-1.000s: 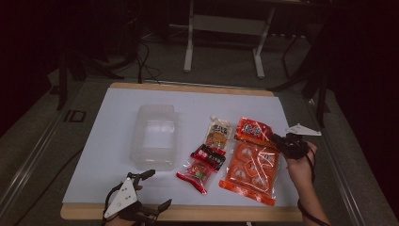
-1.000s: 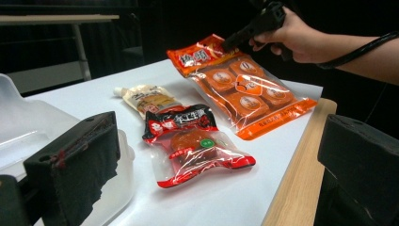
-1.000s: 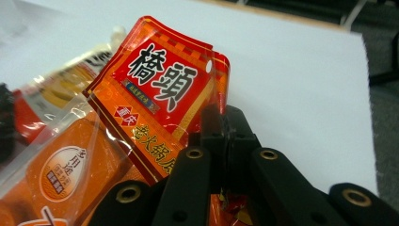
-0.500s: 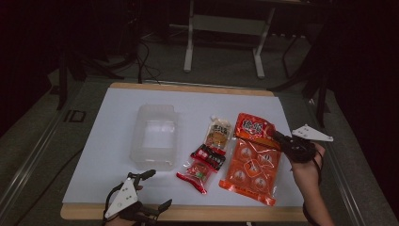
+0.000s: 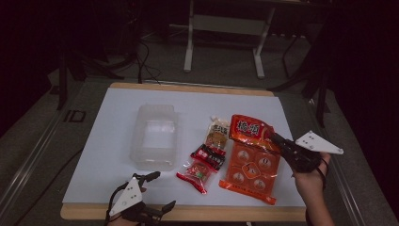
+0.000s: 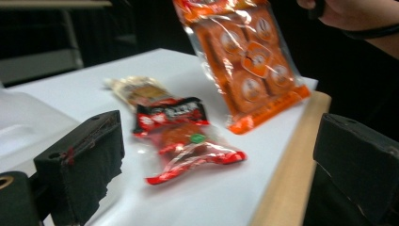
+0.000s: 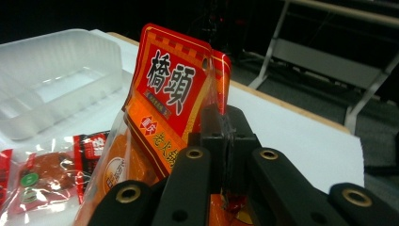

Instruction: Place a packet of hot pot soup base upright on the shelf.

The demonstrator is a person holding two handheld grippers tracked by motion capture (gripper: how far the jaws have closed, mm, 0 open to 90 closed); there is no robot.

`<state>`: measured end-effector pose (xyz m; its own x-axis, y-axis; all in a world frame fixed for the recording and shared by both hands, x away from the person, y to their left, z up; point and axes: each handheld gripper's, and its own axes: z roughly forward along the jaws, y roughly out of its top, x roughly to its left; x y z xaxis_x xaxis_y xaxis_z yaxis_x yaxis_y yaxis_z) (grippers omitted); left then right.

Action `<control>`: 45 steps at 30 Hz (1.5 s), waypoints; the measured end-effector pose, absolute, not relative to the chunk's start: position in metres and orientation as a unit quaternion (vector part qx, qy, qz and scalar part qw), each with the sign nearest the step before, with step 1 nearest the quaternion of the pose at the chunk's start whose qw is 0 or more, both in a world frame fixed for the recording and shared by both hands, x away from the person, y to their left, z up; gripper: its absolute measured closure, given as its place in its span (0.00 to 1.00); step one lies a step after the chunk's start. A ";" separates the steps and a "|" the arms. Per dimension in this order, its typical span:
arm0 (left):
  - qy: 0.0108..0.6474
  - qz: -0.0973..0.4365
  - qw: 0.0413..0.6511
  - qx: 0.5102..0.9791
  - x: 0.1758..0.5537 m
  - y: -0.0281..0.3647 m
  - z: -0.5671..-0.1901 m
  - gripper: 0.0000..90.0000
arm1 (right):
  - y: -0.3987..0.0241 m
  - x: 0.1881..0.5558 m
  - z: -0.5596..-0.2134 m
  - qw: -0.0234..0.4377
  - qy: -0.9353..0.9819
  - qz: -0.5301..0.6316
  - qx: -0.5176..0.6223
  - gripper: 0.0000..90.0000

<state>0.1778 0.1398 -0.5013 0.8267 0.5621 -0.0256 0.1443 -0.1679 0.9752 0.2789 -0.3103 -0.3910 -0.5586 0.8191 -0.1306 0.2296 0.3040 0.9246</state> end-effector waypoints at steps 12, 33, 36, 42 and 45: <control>0.224 0.115 0.583 0.773 0.180 0.106 -0.494 0.02 | -0.304 0.251 -0.380 0.310 0.747 0.502 0.305 0.99; 0.203 0.109 0.596 0.769 0.237 0.045 -0.463 0.02 | -0.306 0.198 -0.381 0.297 0.754 0.523 0.265 0.99; 0.192 0.108 0.597 0.771 0.248 0.035 -0.463 0.02 | -0.305 0.195 -0.381 0.295 0.755 0.523 0.263 0.98; 0.160 0.108 0.604 0.773 0.272 0.019 -0.468 0.02 | -0.305 0.191 -0.381 0.291 0.758 0.523 0.258 0.98; 0.137 0.106 0.599 0.782 0.281 0.012 -0.471 0.05 | -0.305 0.188 -0.381 0.291 0.759 0.524 0.255 0.98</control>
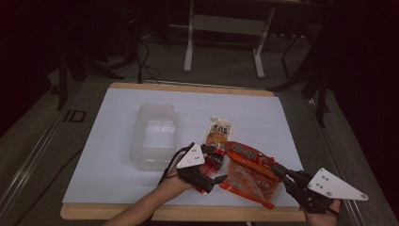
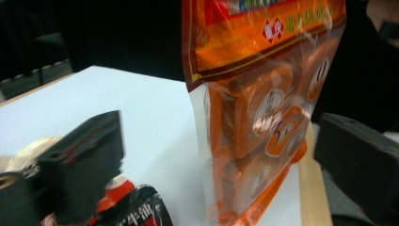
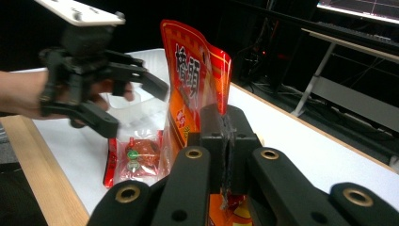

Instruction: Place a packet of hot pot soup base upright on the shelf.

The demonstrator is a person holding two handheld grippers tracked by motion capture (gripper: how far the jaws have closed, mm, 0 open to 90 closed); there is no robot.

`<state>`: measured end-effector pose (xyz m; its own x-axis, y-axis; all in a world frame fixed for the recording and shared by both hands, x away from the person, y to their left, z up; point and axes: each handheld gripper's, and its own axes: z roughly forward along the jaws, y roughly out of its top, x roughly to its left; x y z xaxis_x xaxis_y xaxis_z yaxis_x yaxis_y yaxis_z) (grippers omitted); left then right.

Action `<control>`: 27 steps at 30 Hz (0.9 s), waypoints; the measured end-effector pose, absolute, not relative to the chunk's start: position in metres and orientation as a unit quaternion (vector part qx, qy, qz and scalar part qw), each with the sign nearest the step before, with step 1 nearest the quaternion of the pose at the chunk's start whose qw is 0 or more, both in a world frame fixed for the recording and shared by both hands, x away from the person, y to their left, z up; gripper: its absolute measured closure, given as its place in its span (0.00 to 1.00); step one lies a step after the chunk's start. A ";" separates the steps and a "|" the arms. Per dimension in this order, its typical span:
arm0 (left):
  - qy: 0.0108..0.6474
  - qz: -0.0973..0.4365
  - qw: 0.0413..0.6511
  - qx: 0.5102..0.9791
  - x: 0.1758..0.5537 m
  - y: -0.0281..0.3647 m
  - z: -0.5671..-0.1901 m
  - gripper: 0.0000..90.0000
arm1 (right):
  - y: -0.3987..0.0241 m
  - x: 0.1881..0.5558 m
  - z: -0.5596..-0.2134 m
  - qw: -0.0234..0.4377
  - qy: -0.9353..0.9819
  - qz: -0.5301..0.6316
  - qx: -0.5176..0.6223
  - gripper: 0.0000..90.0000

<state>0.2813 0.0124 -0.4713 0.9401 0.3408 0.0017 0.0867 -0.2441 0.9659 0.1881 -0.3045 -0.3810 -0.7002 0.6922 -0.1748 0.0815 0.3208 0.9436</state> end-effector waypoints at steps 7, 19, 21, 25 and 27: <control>0.112 0.070 0.606 0.785 0.297 0.000 -0.479 0.07 | -0.305 0.188 -0.381 0.287 0.759 0.526 0.254 0.98; 0.064 0.014 0.613 0.788 0.319 -0.020 -0.484 0.35 | -0.305 0.188 -0.381 0.278 0.760 0.530 0.253 0.98; 0.051 0.007 0.616 0.786 0.319 -0.023 -0.483 0.41 | -0.306 0.188 -0.381 0.276 0.760 0.530 0.255 0.98; 0.037 -0.030 0.620 0.783 0.321 -0.032 -0.484 0.47 | -0.306 0.188 -0.381 0.273 0.761 0.531 0.255 0.98; 0.021 -0.035 0.617 0.786 0.320 -0.036 -0.485 0.56 | -0.305 0.187 -0.381 0.277 0.761 0.530 0.253 0.98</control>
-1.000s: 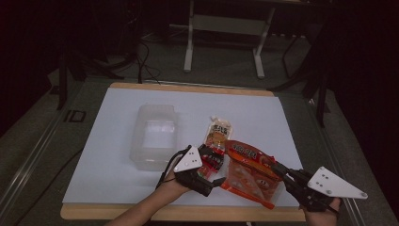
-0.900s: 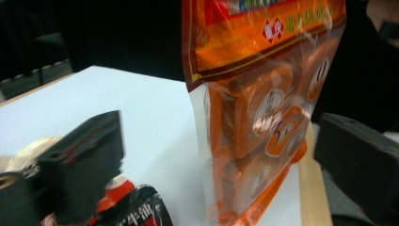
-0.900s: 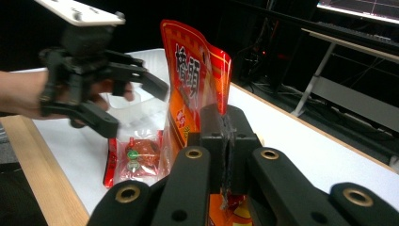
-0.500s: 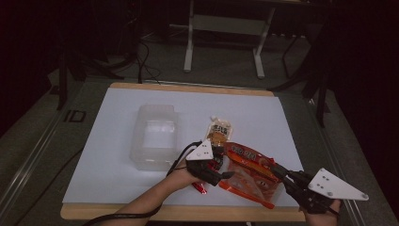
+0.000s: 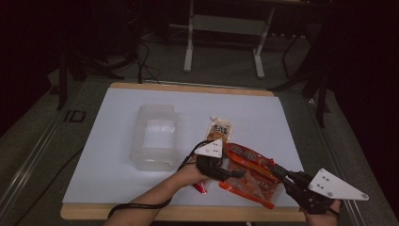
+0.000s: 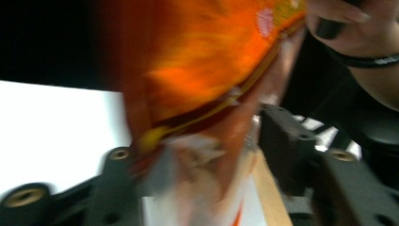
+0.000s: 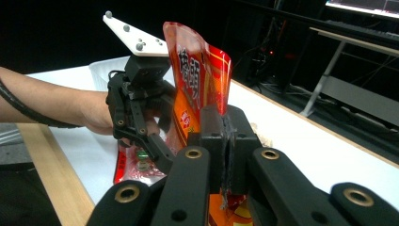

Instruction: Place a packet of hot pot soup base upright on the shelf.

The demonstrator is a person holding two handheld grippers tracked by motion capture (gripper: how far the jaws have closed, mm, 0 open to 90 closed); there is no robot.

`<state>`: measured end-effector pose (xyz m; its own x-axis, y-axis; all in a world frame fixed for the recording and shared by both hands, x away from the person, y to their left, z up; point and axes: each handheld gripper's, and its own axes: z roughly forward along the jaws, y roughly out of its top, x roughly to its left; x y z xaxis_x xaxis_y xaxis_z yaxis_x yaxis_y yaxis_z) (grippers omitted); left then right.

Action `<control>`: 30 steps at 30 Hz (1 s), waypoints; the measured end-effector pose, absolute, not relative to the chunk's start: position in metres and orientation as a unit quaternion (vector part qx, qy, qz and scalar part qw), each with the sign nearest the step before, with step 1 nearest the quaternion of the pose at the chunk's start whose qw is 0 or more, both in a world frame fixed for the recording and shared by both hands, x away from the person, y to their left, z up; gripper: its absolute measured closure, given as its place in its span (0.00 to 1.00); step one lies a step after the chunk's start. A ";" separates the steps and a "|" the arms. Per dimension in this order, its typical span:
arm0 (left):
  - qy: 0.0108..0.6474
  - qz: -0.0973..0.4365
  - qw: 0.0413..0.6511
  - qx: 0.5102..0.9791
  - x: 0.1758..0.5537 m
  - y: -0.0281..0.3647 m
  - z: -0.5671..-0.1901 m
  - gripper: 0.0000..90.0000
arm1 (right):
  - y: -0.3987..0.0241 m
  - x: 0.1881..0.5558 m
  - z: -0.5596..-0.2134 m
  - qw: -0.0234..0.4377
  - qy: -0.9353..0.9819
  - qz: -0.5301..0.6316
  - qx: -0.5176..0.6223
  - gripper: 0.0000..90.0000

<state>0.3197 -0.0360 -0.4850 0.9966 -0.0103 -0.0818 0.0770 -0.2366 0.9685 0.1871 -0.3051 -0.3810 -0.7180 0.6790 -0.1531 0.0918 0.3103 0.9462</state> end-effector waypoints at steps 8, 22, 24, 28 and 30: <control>0.000 -0.036 0.613 0.789 0.319 -0.037 -0.484 0.76 | -0.310 0.189 -0.384 0.275 0.755 0.533 0.264 0.98; -0.010 -0.025 0.613 0.790 0.310 -0.041 -0.454 0.79 | -0.317 0.184 -0.368 0.301 0.738 0.543 0.263 0.98; -0.004 -0.021 0.614 0.789 0.310 -0.041 -0.448 0.79 | -0.319 0.184 -0.364 0.302 0.732 0.550 0.264 0.97; -0.003 -0.003 0.614 0.789 0.307 -0.040 -0.437 0.79 | -0.322 0.184 -0.359 0.305 0.719 0.564 0.269 0.93; 0.001 -0.001 0.615 0.789 0.308 -0.037 -0.432 0.79 | -0.323 0.184 -0.357 0.314 0.713 0.567 0.267 0.88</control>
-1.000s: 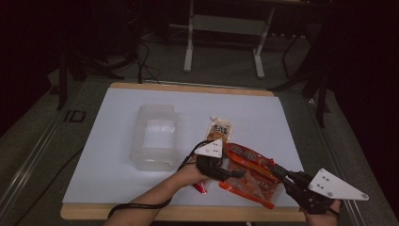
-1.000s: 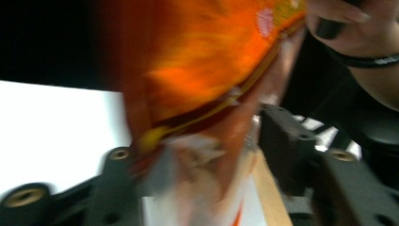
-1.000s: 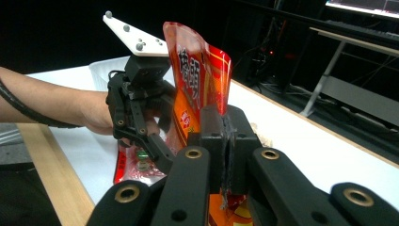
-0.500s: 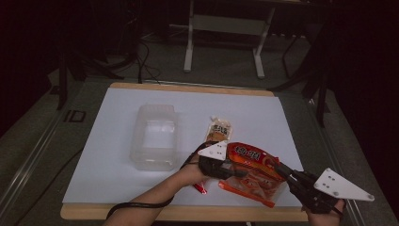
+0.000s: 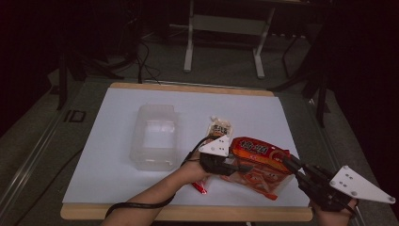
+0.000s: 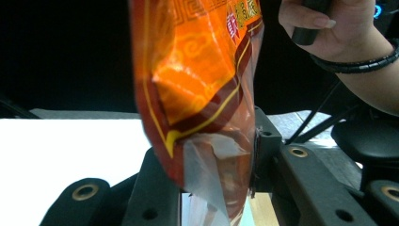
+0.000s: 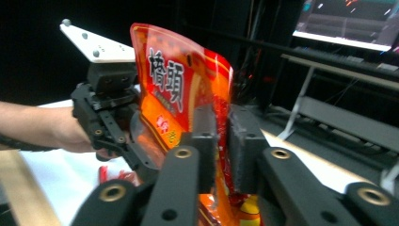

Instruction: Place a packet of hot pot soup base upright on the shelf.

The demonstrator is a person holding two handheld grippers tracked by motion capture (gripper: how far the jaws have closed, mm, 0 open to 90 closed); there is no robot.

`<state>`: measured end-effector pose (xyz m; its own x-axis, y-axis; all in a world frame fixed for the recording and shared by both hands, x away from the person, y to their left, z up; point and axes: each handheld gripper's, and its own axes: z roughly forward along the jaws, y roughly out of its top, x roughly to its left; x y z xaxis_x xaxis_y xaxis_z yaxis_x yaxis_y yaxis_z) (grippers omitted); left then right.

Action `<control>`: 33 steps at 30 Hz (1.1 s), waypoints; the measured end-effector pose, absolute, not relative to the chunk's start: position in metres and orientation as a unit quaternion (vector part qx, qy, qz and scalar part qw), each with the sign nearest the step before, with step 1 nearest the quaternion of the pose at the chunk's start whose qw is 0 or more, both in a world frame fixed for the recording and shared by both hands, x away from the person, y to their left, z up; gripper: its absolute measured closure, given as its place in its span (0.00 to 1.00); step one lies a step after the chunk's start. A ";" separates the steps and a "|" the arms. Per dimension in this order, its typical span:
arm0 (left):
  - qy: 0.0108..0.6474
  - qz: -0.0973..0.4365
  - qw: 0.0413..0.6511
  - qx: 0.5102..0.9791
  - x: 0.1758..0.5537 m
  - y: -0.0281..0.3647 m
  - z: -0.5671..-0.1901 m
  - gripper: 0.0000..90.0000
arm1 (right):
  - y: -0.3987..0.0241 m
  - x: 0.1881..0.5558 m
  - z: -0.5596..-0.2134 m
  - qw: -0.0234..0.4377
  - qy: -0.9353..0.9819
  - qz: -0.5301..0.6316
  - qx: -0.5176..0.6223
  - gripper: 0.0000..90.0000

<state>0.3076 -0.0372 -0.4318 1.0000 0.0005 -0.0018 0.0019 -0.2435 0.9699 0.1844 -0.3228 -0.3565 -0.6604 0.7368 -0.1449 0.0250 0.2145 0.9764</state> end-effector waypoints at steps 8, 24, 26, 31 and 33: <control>0.018 0.007 0.626 0.780 0.310 -0.024 -0.416 0.79 | -0.331 0.186 -0.347 0.298 0.682 0.608 0.275 0.54; 0.069 0.074 0.639 0.762 0.315 0.009 -0.374 0.79 | -0.329 0.188 -0.359 0.300 0.671 0.607 0.303 0.15; 0.079 0.082 0.643 0.757 0.316 0.016 -0.368 0.79 | -0.328 0.189 -0.363 0.296 0.670 0.610 0.303 0.14; 0.100 0.110 0.649 0.746 0.316 0.033 -0.359 0.79 | -0.323 0.191 -0.371 0.284 0.676 0.610 0.300 0.13; 0.109 0.123 0.651 0.741 0.316 0.041 -0.356 0.79 | -0.320 0.191 -0.374 0.285 0.680 0.606 0.299 0.13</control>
<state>0.3161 0.0409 -0.3556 0.9459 0.3219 0.0401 0.0018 -0.1289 0.9917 0.1913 -0.3204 -0.3736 -0.6582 0.7524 -0.0248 0.0612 0.0863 0.9944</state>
